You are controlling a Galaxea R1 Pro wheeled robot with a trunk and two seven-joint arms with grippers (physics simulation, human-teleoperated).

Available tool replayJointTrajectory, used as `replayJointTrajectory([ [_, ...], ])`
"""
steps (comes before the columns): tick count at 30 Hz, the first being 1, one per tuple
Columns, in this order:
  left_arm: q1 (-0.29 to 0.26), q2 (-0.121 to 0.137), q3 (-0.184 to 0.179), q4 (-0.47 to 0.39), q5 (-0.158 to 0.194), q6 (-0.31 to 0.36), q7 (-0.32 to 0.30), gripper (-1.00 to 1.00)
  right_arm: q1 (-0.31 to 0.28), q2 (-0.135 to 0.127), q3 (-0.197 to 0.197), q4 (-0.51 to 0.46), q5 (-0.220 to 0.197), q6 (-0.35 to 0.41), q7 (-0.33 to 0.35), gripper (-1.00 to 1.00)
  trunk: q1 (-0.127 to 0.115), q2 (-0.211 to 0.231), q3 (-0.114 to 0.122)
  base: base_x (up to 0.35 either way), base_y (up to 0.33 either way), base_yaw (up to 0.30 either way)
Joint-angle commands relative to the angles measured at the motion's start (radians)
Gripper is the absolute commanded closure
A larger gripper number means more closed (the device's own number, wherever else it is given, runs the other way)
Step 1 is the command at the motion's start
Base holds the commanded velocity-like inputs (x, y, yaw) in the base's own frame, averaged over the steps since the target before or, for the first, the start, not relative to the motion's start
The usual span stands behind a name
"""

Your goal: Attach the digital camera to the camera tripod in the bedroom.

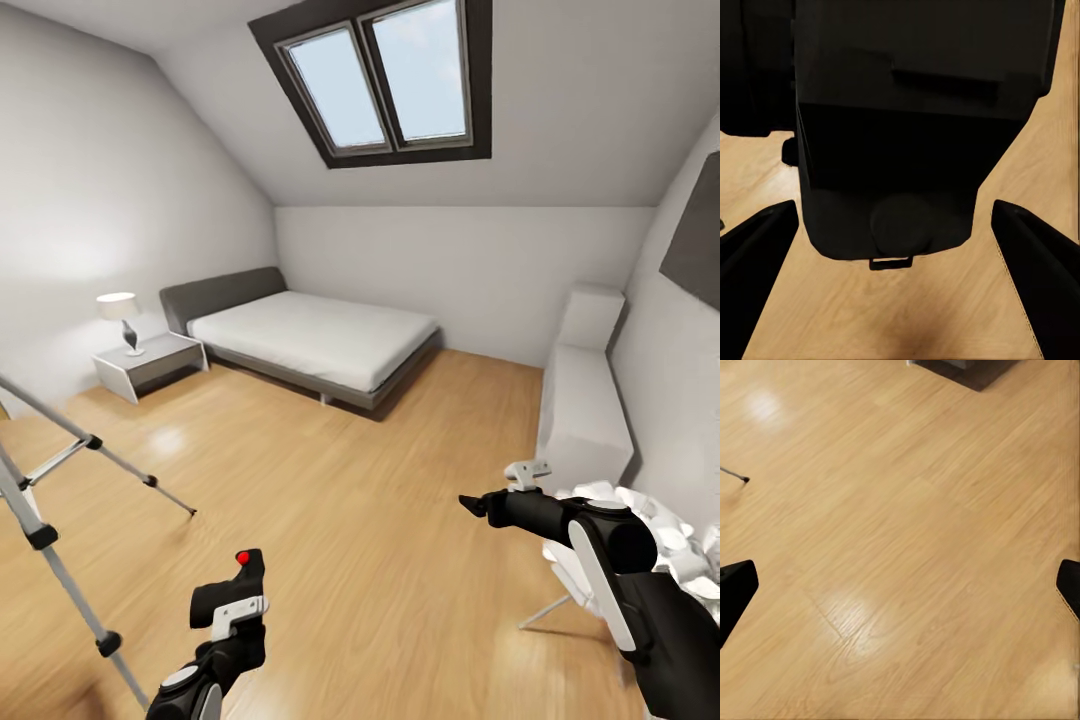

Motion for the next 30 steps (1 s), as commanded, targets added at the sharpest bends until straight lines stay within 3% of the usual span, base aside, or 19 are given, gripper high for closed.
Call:
replayJointTrajectory([
  [1,-0.001,-0.001,0.001,-0.001,0.010,0.005,0.006,1.00,-0.001,-0.001,0.001,0.000,-0.008,0.005,-0.003,-1.00,0.001,-0.001,-0.001,0.314,-0.029,-0.132],
  [9,-0.011,-0.002,0.003,0.001,0.038,0.040,0.006,1.00,0.002,-0.001,0.004,0.000,-0.008,-0.008,-0.001,-1.00,0.001,-0.001,-0.001,0.324,-0.063,-0.050],
  [13,-0.019,-0.003,0.002,-0.012,0.090,0.103,0.007,1.00,0.005,-0.003,0.004,-0.001,-0.008,-0.013,0.001,-1.00,0.001,-0.001,-0.001,0.328,-0.079,-0.013],
  [15,-0.028,-0.001,0.002,-0.019,0.148,0.137,0.009,1.00,0.006,-0.001,0.004,-0.001,-0.008,-0.016,0.002,-1.00,0.001,-0.001,-0.001,0.329,-0.074,-0.004],
  [18,-0.031,-0.002,0.003,-0.020,0.172,0.146,0.013,1.00,0.006,0.000,0.004,-0.002,-0.008,-0.016,0.002,-1.00,0.001,-0.001,-0.001,0.330,-0.044,-0.002],
  [30,-0.035,0.004,0.007,-0.014,0.194,0.154,0.024,1.00,0.007,0.001,0.005,-0.002,-0.008,-0.017,0.002,-1.00,0.001,-0.001,-0.001,0.333,-0.009,0.000],
])
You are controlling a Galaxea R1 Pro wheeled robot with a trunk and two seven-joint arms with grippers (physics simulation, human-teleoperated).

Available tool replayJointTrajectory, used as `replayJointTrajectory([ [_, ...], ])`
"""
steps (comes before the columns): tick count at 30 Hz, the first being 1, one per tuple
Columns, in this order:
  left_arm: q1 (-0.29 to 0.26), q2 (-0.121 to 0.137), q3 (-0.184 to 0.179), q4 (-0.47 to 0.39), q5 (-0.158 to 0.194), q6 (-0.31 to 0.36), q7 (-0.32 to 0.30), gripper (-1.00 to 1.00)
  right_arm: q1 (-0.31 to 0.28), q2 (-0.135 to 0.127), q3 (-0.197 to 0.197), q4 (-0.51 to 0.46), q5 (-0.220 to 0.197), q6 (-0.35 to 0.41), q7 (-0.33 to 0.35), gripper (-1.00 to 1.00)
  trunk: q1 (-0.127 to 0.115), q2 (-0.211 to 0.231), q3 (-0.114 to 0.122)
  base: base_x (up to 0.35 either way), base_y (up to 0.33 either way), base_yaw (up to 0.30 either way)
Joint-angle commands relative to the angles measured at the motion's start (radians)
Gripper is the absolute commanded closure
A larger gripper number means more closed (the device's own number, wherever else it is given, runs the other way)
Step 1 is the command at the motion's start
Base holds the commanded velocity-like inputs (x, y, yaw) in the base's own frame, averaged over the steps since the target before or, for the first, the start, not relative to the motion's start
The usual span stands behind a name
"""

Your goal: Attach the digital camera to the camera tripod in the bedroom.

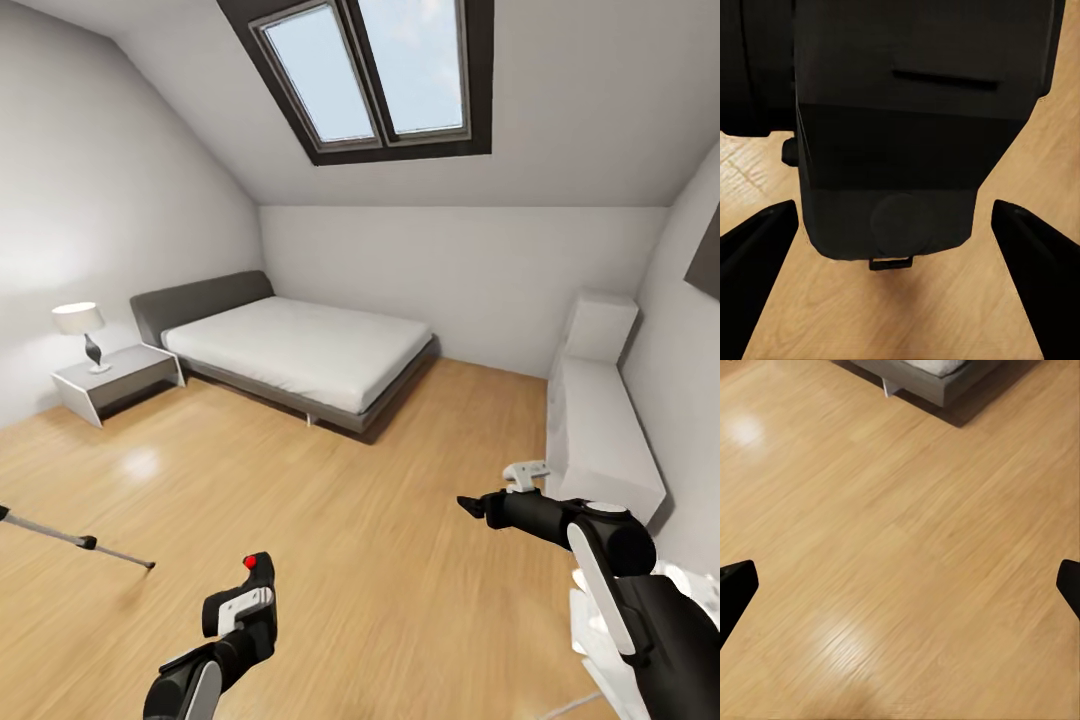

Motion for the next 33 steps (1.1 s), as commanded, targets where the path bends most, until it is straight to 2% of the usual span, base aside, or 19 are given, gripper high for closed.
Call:
replayJointTrajectory([
  [1,-0.001,0.000,0.001,-0.001,0.011,0.005,0.009,1.00,-0.001,-0.001,0.000,-0.001,-0.008,0.005,-0.004,-1.00,0.001,-0.001,-0.001,0.333,-0.002,0.000],
  [11,-0.001,0.001,0.002,0.004,0.010,0.013,0.009,1.00,0.000,0.000,0.001,-0.001,-0.008,0.005,-0.003,-1.00,0.001,-0.001,-0.001,0.334,-0.063,0.063],
  [20,-0.026,0.001,0.006,0.050,0.009,0.015,0.010,1.00,0.000,0.000,0.002,-0.001,-0.009,0.003,-0.002,-1.00,0.001,-0.001,-0.001,0.333,-0.081,0.214],
  [33,-0.032,0.001,0.007,0.063,0.009,0.014,0.011,1.00,0.000,-0.001,0.001,-0.001,-0.009,-0.021,-0.001,-1.00,0.001,-0.001,-0.001,0.333,-0.016,0.254],
])
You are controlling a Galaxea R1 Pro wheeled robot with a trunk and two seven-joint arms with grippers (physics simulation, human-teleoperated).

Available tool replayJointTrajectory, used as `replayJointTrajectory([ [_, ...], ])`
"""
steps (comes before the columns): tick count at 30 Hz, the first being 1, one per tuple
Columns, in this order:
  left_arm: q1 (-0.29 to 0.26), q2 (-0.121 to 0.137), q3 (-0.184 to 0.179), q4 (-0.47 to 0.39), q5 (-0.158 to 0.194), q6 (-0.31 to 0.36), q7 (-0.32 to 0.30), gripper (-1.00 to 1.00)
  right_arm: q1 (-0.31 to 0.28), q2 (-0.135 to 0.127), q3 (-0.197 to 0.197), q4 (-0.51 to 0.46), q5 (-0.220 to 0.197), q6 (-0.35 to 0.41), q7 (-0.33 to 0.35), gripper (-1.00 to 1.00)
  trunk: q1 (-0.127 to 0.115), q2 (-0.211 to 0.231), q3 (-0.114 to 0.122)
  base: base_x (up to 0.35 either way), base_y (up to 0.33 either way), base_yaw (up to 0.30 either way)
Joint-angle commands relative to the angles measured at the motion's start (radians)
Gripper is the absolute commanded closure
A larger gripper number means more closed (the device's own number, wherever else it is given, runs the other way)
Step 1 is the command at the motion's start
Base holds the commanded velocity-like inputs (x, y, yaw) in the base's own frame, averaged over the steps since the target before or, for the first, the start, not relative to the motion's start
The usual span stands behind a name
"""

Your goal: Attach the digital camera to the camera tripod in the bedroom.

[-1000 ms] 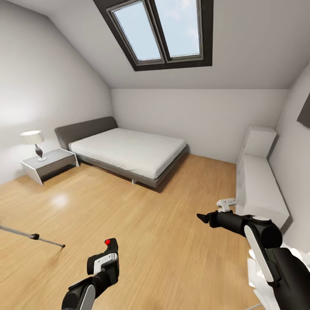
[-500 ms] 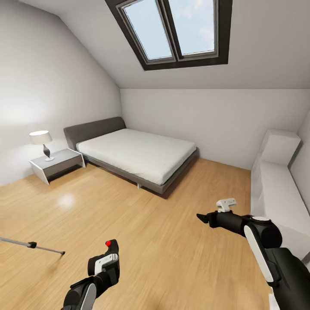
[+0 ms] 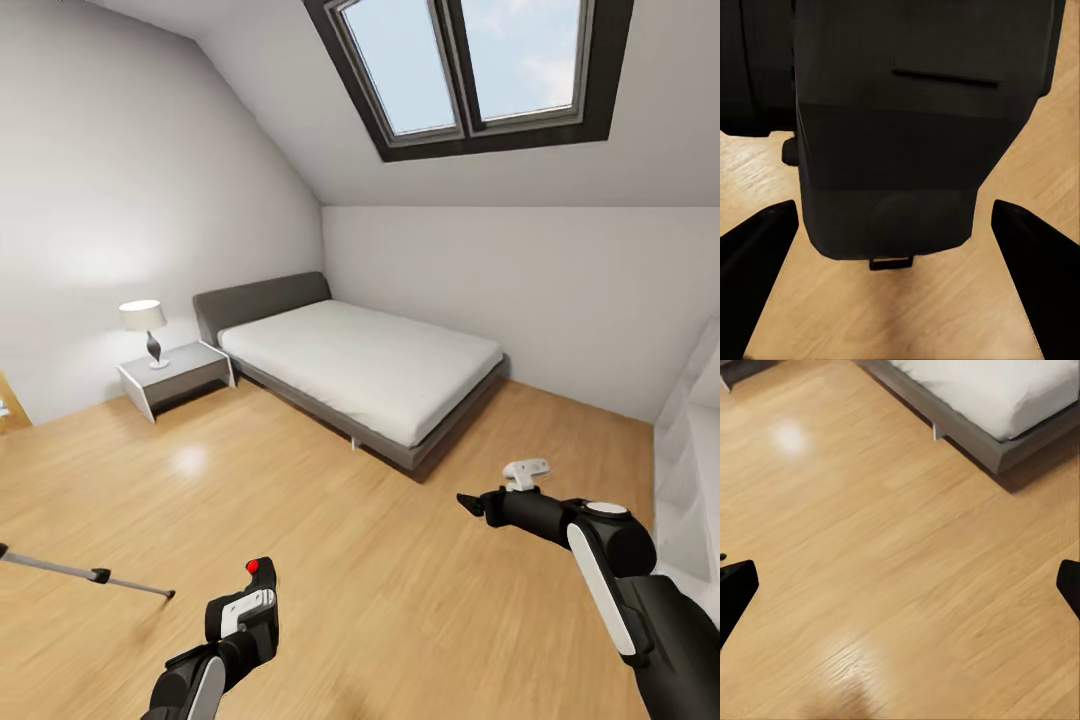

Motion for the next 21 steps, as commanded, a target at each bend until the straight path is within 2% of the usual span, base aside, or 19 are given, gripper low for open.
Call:
replayJointTrajectory([
  [1,-0.001,-0.001,0.001,-0.001,0.010,0.005,0.009,1.00,-0.001,-0.001,0.000,-0.001,-0.009,0.002,-0.005,-1.00,0.001,-0.001,-0.001,0.334,-0.062,0.205],
  [7,-0.001,-0.001,0.000,-0.001,0.007,0.005,0.009,1.00,-0.001,-0.004,0.001,-0.001,-0.009,-0.008,-0.005,-1.00,0.001,-0.001,-0.001,0.332,-0.109,0.091],
  [21,-0.001,-0.001,0.001,-0.001,0.011,0.005,0.011,1.00,0.001,-0.005,0.001,-0.001,-0.010,-0.008,-0.005,-1.00,0.001,-0.001,-0.001,0.329,-0.136,0.008],
])
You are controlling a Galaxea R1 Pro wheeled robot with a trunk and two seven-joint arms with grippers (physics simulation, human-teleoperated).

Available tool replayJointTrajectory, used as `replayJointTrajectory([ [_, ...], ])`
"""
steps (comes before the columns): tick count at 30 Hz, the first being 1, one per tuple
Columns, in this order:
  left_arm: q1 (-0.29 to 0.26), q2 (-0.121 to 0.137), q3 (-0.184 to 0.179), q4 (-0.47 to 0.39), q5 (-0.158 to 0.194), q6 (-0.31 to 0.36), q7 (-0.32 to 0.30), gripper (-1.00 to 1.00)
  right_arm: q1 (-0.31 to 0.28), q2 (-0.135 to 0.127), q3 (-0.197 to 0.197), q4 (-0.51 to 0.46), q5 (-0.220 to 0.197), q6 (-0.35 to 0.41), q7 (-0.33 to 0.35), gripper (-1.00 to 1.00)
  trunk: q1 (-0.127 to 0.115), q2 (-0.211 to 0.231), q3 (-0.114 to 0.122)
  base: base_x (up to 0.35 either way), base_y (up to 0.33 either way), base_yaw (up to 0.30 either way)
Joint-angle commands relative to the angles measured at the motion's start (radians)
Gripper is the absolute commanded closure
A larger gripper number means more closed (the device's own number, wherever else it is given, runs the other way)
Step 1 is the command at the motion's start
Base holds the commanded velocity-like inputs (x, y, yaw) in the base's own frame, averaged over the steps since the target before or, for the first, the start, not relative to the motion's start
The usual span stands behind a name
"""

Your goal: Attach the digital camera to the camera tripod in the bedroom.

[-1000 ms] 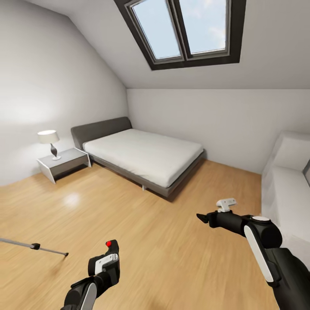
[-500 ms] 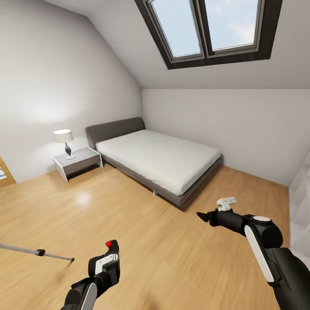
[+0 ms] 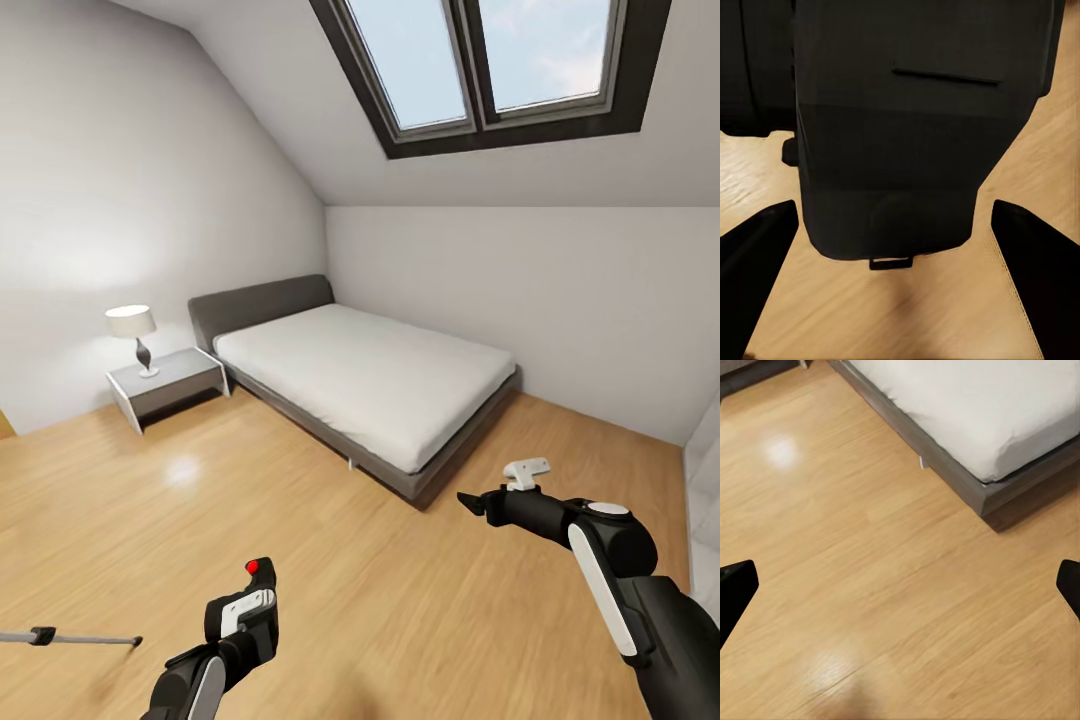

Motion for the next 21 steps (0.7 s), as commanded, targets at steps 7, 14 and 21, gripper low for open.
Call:
replayJointTrajectory([
  [7,-0.001,-0.001,0.003,-0.001,0.010,0.005,0.008,1.00,-0.001,-0.001,-0.001,-0.001,-0.009,0.007,-0.004,-1.00,0.001,-0.001,-0.001,0.329,-0.029,0.152],
  [14,-0.001,-0.001,0.003,-0.001,0.011,0.005,0.008,1.00,-0.001,-0.002,-0.002,-0.001,-0.009,0.007,-0.004,-1.00,0.001,-0.001,-0.001,0.327,0.013,0.235],
  [21,-0.001,-0.001,0.003,-0.001,0.011,0.005,0.008,1.00,-0.001,-0.002,-0.003,-0.001,-0.009,0.007,-0.004,-1.00,0.001,-0.001,-0.001,0.317,0.108,0.253],
])
